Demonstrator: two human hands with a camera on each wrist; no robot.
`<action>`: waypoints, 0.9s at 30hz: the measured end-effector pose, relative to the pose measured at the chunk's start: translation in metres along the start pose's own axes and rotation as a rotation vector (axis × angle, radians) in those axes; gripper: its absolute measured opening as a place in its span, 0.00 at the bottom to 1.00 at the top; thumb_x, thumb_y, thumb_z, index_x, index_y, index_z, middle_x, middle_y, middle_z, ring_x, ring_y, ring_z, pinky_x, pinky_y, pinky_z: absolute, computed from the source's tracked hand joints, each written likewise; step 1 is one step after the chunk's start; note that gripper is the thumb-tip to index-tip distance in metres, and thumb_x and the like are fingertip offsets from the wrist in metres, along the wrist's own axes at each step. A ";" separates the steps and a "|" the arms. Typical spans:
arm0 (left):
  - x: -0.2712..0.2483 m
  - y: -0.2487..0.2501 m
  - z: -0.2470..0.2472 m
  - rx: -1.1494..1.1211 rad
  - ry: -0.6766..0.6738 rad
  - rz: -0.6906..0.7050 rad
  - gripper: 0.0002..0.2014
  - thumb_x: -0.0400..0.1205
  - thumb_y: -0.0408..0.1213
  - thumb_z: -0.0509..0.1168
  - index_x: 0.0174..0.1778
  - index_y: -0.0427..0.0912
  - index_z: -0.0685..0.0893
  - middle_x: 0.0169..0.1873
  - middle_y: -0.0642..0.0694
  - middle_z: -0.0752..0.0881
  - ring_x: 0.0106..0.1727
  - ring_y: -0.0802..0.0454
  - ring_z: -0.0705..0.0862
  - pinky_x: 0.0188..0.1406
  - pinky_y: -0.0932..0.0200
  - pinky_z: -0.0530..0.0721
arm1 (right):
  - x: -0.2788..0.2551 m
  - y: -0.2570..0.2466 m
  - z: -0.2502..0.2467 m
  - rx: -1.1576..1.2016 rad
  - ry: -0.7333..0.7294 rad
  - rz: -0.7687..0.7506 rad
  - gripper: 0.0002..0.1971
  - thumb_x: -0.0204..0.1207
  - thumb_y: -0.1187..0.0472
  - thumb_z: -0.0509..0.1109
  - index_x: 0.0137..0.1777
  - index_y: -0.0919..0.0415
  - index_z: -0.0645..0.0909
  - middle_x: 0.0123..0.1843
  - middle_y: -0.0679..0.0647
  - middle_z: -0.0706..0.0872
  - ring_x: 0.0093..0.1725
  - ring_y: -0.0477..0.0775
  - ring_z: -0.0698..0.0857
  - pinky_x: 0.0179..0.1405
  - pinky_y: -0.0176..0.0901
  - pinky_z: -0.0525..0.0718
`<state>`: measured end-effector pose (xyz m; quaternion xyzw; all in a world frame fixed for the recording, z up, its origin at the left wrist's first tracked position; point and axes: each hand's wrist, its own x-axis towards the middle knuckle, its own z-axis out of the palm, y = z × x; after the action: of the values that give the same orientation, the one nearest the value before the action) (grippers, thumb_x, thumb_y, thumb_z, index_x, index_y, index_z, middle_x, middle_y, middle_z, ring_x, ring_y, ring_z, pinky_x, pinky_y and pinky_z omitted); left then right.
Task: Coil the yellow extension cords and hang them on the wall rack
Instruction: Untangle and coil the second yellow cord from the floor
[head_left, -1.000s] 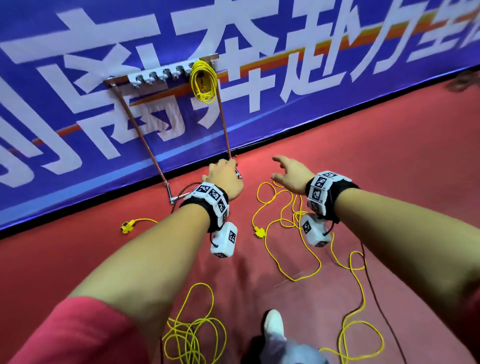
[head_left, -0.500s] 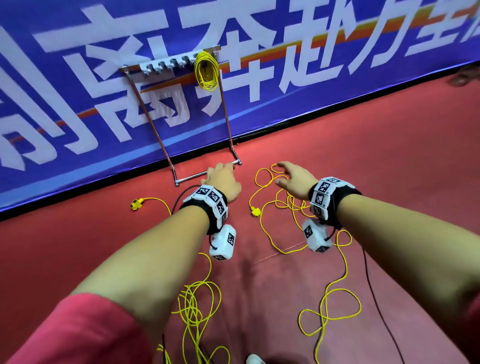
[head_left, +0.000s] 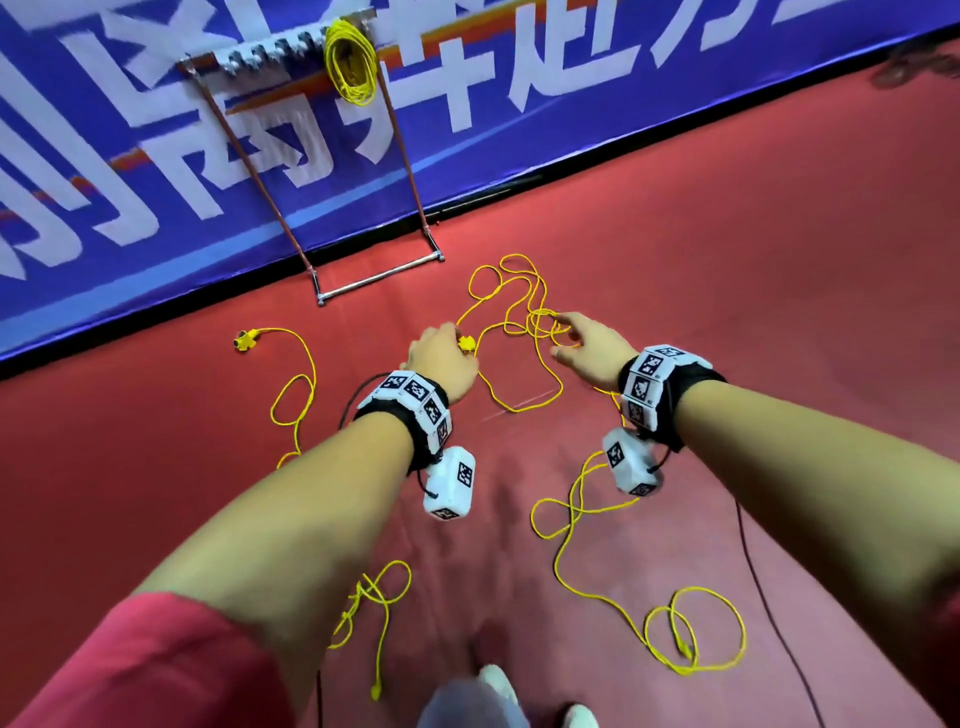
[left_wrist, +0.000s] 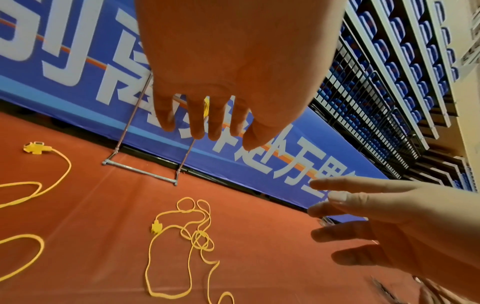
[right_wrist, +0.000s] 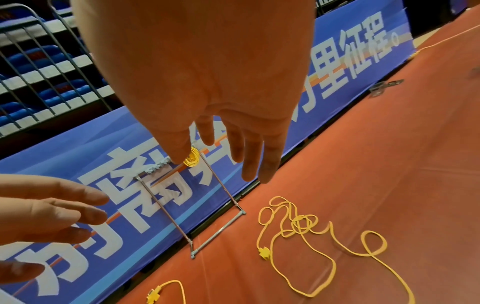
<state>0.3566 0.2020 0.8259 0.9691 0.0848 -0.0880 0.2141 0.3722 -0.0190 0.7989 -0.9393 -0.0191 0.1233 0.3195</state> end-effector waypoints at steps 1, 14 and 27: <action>-0.012 0.005 0.012 -0.005 -0.018 0.001 0.22 0.79 0.43 0.64 0.70 0.48 0.77 0.67 0.42 0.77 0.70 0.37 0.75 0.69 0.40 0.75 | -0.016 0.015 0.000 -0.003 -0.009 0.028 0.30 0.80 0.53 0.70 0.81 0.56 0.67 0.72 0.65 0.79 0.72 0.63 0.78 0.70 0.49 0.74; -0.120 0.051 0.142 -0.026 -0.159 0.117 0.21 0.78 0.43 0.65 0.68 0.44 0.79 0.63 0.39 0.82 0.67 0.36 0.79 0.67 0.45 0.78 | -0.181 0.129 0.006 -0.027 0.003 0.219 0.30 0.82 0.54 0.69 0.82 0.59 0.65 0.74 0.66 0.77 0.73 0.64 0.77 0.70 0.48 0.71; -0.154 0.107 0.260 -0.081 -0.051 -0.050 0.19 0.80 0.42 0.64 0.67 0.47 0.79 0.67 0.42 0.78 0.69 0.37 0.76 0.67 0.41 0.77 | -0.160 0.241 0.023 -0.042 -0.160 0.067 0.30 0.82 0.54 0.69 0.81 0.59 0.66 0.73 0.66 0.79 0.72 0.64 0.77 0.70 0.48 0.72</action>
<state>0.1943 -0.0252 0.6684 0.9547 0.1068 -0.1146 0.2529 0.2015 -0.2156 0.6705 -0.9331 -0.0156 0.2084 0.2927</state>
